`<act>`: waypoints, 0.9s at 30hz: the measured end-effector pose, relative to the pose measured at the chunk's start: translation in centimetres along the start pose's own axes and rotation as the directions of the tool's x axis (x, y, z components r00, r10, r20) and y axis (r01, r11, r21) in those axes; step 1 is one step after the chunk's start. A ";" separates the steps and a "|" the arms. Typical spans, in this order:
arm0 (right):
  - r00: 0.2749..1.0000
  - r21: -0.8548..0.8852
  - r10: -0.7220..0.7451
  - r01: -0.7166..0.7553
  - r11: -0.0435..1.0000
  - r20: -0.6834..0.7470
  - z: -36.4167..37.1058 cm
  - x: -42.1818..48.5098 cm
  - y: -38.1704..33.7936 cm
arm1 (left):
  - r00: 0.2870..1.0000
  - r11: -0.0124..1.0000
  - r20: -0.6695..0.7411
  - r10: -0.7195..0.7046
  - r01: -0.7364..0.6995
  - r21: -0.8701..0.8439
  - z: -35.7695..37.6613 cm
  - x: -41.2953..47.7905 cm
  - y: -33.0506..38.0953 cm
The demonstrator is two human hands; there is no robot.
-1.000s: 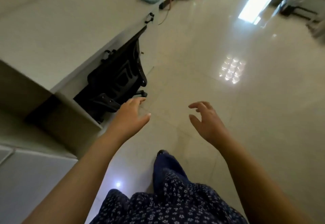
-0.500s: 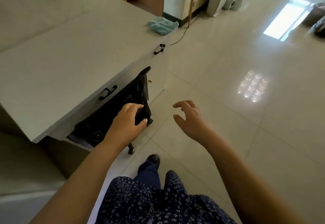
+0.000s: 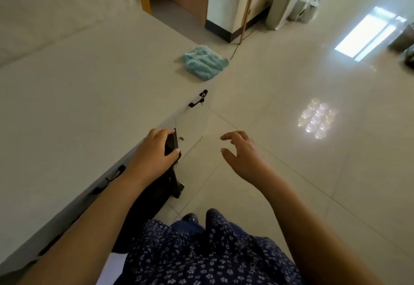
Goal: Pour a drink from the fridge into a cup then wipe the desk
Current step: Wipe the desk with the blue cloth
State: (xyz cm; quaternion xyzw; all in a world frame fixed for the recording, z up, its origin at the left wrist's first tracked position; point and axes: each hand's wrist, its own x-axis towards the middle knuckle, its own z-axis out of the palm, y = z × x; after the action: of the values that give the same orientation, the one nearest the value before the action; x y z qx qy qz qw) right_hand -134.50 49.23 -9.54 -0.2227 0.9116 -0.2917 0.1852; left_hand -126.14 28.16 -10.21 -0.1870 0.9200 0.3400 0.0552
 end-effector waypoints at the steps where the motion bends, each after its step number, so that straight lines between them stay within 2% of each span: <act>1: 1.000 -0.006 -0.017 0.017 1.000 0.000 -0.5 1.8 -0.2 | 1.000 1.000 -0.010 -0.001 0.001 0.002 -0.5 1.4 0.2; 7: 0.997 -0.076 -0.065 0.068 0.995 0.037 -2.7 12.7 -1.2 | 0.998 0.999 -0.037 -0.047 0.047 -0.005 -2.4 9.0 0.9; 10: 0.990 -0.141 -0.137 0.142 0.980 0.042 -3.7 18.8 -1.1 | 0.990 0.997 -0.122 -0.068 0.065 -0.033 -2.6 13.1 0.2; 15: 0.982 -0.189 -0.188 0.191 0.963 0.033 -4.7 29.6 0.6 | 0.963 0.981 -0.190 -0.191 0.182 -0.064 -2.4 19.7 0.0; 18: 0.981 -0.222 -0.132 0.161 0.962 0.142 -4.8 36.4 3.1 | 0.947 0.963 -0.174 -0.270 0.262 -0.070 -2.0 23.6 0.7; 21: 0.963 -0.341 -0.057 0.149 0.928 0.265 -4.6 41.9 5.5 | 0.924 0.937 -0.154 -0.349 0.346 -0.046 -1.7 27.1 1.6; 25: 0.895 -0.421 -0.111 0.309 0.853 0.432 -3.6 45.8 6.8 | 0.907 0.922 -0.169 -0.385 0.387 -0.028 -1.2 31.1 2.5; 27: 0.891 -0.440 -0.155 0.354 0.825 0.426 -3.0 46.3 7.1 | 0.900 0.919 -0.201 -0.388 0.394 -0.010 -1.0 32.5 2.7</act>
State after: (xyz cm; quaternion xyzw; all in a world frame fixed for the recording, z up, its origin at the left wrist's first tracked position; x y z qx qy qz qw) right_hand -176.58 31.94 -21.24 -0.4362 0.8648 -0.0168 0.2480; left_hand -157.16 19.47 -15.22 -0.3998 0.8698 0.2872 0.0331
